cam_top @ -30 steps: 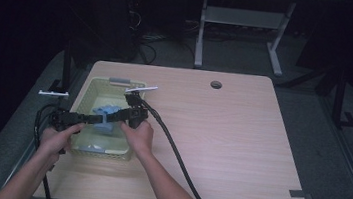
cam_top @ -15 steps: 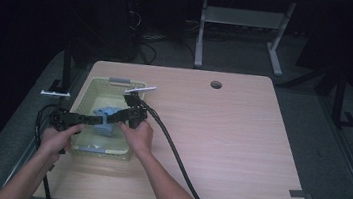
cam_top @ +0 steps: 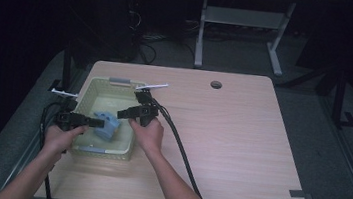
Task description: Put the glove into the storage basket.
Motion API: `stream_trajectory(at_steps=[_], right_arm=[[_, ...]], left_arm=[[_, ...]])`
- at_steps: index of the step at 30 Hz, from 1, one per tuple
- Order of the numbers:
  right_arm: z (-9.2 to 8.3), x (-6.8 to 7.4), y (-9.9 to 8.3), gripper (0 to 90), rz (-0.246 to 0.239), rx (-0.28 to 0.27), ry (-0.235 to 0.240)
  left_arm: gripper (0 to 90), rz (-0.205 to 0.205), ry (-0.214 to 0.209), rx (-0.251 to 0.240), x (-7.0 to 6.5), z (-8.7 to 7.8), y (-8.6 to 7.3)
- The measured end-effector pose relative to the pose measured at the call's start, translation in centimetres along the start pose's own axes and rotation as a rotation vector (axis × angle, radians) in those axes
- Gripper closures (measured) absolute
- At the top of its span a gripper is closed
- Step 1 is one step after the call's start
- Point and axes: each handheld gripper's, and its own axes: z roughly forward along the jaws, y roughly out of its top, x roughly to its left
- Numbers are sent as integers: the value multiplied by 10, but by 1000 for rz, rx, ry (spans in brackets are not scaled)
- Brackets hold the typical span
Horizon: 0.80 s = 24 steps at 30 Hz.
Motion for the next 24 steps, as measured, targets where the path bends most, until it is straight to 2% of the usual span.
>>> stream_trajectory(at_steps=[4, 5, 8, 9, 10, 14, 16, 19, 24], right_arm=[[-7, 2, 0, 679, -17, -9, 8], [-9, 2, 0, 679, -21, -13, 10], [-16, 4, 0, 677, -25, -23, 19], [-17, 4, 0, 677, -27, -26, 19], [-19, 4, 0, 675, -28, -31, 21], [-28, 4, 0, 674, -27, -51, 33], [-31, 3, -1, 674, -25, -57, 38], [-36, 1, -2, 674, -22, -64, 38], [-45, -5, -5, 671, -13, -97, 39]], left_arm=[[746, 9, 49, 51, -4, 6, 3], [744, 13, 59, 78, -4, 8, 4], [738, 30, 119, 128, -4, 10, 7], [735, 18, 131, 143, -3, 12, 8], [732, 44, 159, 172, -3, 13, 9], [714, 54, 208, 208, -5, 17, 11], [689, 37, 226, 211, -5, 18, 12], [606, 30, 246, 208, -3, 17, 12], [533, 7, 259, 152, -1, 10, 14]])
